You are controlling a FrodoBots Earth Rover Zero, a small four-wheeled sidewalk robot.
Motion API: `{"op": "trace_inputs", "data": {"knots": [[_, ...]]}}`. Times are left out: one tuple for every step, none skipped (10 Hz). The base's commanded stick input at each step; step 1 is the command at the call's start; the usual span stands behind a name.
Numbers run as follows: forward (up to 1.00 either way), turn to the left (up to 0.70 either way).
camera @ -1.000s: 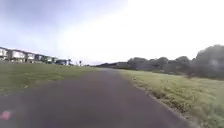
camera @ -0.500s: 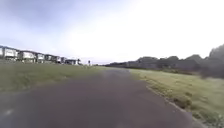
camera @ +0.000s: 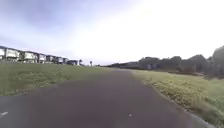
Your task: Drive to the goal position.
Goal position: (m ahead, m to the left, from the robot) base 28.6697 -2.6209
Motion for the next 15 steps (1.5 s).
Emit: {"op": "trace_inputs", "data": {"knots": [[1.0,0.0],[1.0,0.0],[1.0,0.0],[1.0,0.0],[1.0,0.0],[1.0,0.0],[1.0,0.0],[1.0,0.0],[1.0,0.0],[1.0,0.0],[1.0,0.0],[1.0,0.0],[1.0,0.0],[1.0,0.0],[1.0,0.0]]}}
